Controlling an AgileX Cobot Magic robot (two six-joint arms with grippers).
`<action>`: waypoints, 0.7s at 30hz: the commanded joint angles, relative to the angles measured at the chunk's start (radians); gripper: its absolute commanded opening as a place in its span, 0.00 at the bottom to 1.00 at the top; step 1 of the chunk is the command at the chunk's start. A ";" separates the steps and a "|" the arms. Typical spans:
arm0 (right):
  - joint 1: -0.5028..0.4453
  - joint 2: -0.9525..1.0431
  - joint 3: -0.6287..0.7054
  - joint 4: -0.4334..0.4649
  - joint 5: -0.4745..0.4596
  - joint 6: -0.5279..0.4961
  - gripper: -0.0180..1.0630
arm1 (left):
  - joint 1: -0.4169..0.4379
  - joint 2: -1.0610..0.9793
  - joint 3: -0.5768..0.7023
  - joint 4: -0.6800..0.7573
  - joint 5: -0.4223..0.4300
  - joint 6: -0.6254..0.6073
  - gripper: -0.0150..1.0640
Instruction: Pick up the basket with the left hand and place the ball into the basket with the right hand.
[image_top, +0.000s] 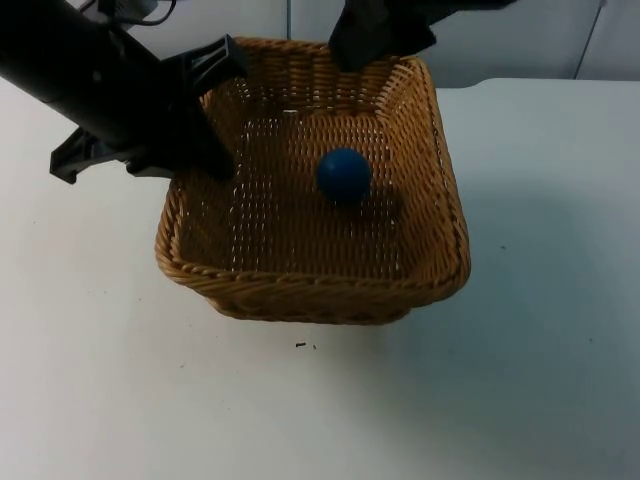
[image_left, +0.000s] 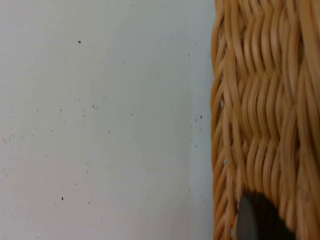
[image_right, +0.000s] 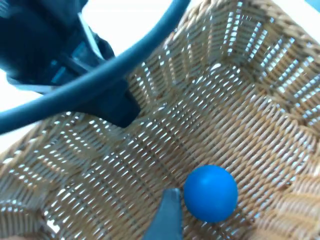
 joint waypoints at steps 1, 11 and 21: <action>0.004 -0.046 0.022 -0.002 -0.010 0.003 0.72 | 0.000 -0.016 -0.006 -0.030 0.007 -0.007 0.01; 0.004 -0.242 0.207 -0.144 -0.122 0.125 0.72 | 0.000 -0.016 -0.006 -0.025 0.009 -0.007 0.01; -0.003 -0.258 0.215 -0.256 -0.103 0.215 0.72 | 0.000 -0.016 -0.006 -0.007 0.038 0.018 0.01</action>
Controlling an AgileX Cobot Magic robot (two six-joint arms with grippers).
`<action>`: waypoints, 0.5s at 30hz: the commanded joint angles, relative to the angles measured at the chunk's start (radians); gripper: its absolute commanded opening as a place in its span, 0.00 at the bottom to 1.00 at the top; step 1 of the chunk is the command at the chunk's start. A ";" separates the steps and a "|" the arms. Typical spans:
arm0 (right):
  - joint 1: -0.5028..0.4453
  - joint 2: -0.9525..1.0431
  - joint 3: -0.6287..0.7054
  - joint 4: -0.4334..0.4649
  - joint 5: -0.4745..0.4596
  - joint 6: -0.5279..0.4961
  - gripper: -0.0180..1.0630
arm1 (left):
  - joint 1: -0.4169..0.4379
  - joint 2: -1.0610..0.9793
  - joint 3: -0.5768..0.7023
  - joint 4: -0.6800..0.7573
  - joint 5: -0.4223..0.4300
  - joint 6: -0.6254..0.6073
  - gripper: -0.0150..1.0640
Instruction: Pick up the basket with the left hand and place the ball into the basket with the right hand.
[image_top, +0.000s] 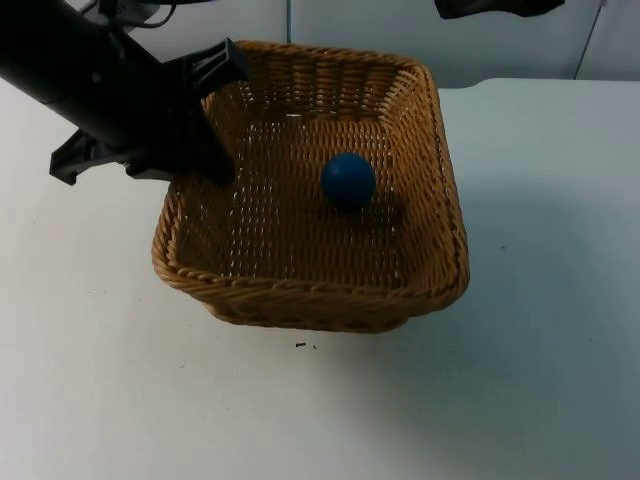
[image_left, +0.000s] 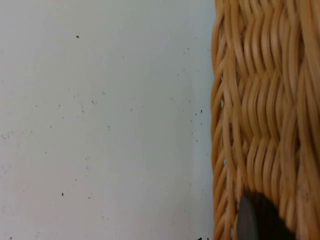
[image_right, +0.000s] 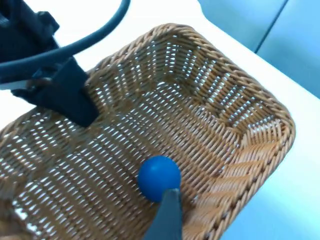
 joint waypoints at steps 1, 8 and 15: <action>-0.017 -0.011 0.003 -0.037 0.004 0.029 0.72 | 0.000 -0.016 -0.006 -0.017 0.022 0.016 0.01; -0.137 -0.070 0.003 0.017 0.041 0.016 0.72 | 0.000 -0.016 -0.006 -0.019 0.009 0.019 0.01; -0.165 -0.180 0.003 0.042 0.042 0.011 0.72 | 0.000 0.016 -0.006 -0.021 -0.048 0.019 0.01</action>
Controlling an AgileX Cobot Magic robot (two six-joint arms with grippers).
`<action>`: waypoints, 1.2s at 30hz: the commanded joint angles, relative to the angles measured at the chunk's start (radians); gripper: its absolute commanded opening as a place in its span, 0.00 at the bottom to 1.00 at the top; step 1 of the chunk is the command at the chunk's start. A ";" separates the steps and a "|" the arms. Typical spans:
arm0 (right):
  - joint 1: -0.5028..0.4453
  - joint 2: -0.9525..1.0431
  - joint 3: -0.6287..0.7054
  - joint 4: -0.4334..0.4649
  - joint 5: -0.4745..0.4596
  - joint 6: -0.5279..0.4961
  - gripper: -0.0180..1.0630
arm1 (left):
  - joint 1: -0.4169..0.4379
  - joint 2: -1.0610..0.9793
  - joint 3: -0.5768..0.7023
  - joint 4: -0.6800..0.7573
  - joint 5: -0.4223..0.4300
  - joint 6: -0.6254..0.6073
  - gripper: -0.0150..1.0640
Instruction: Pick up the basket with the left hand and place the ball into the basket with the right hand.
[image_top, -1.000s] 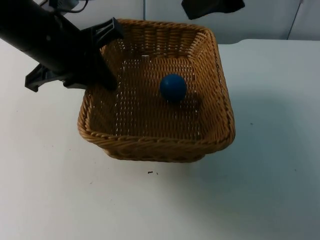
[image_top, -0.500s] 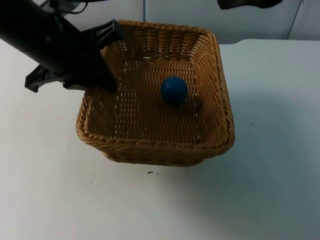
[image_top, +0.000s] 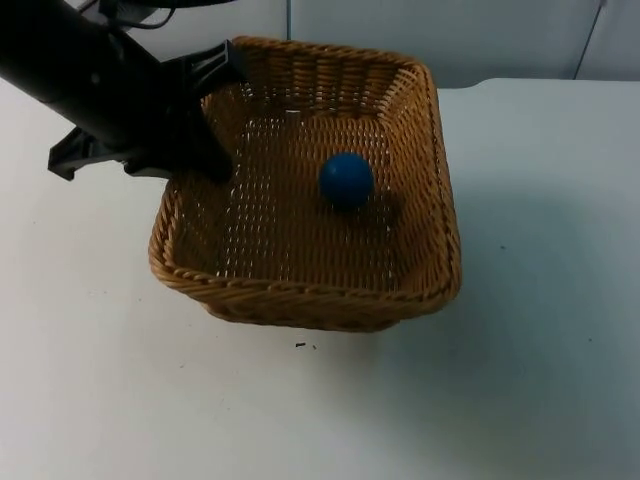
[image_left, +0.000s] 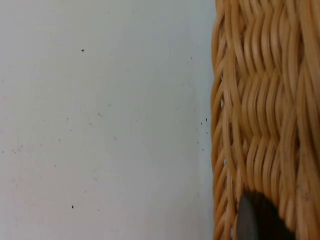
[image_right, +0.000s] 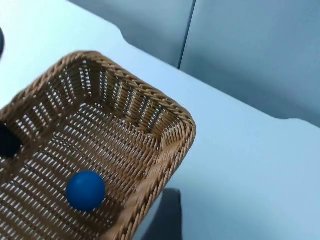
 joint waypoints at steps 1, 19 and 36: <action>-0.008 -0.034 0.003 0.019 0.000 -0.008 0.72 | 0.000 0.014 -0.006 -0.023 -0.015 0.000 0.01; -0.008 -0.141 0.003 0.023 0.078 -0.003 0.72 | 0.000 0.214 -0.006 -0.027 -0.112 0.054 0.01; -0.008 -0.245 0.005 0.026 0.131 -0.007 0.72 | 0.000 0.222 -0.006 -0.028 -0.089 0.054 0.61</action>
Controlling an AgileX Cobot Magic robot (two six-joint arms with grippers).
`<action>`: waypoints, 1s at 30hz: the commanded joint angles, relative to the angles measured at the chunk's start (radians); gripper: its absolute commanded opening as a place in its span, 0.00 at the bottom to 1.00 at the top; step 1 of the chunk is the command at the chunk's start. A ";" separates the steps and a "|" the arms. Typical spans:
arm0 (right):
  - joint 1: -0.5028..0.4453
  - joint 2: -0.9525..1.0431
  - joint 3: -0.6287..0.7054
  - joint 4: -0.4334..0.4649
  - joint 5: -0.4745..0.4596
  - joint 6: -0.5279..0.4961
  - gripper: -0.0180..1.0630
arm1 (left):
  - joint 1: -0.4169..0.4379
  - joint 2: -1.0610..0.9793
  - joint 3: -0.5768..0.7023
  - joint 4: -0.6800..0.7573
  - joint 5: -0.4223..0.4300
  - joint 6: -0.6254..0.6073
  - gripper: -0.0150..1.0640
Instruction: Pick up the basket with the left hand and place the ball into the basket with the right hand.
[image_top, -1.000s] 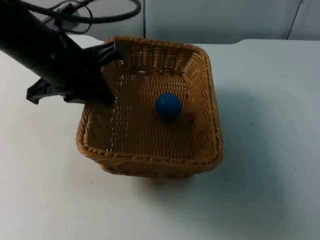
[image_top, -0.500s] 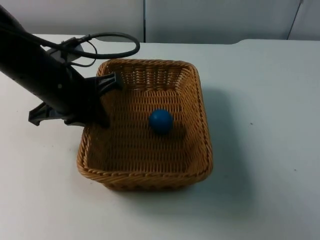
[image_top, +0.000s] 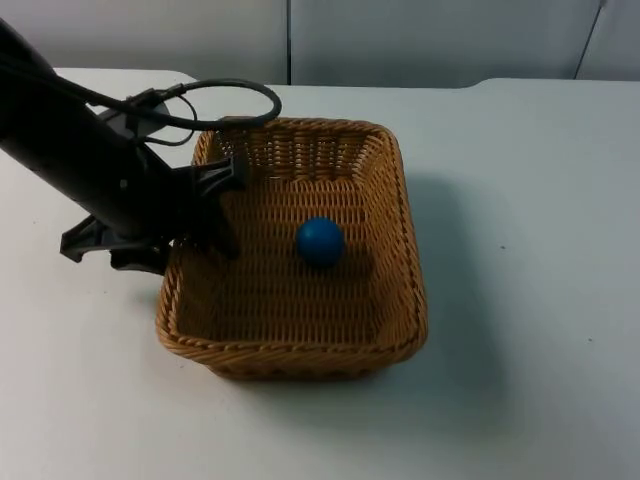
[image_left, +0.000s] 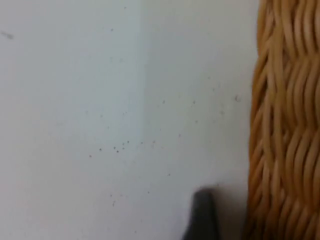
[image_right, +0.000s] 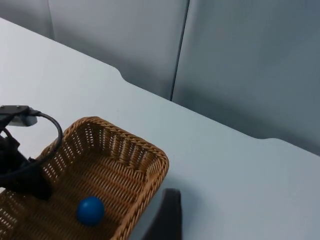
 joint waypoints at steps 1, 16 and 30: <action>-0.006 -0.013 0.013 0.005 0.002 -0.005 0.72 | -0.002 -0.010 0.000 0.007 0.028 -0.002 0.76; -0.006 -0.076 0.059 0.017 -0.022 0.000 0.72 | -0.002 -0.324 0.000 0.068 0.073 -0.002 0.89; -0.006 -0.177 0.059 0.020 0.009 -0.006 0.72 | -0.002 -0.660 0.000 0.221 0.201 -0.002 0.89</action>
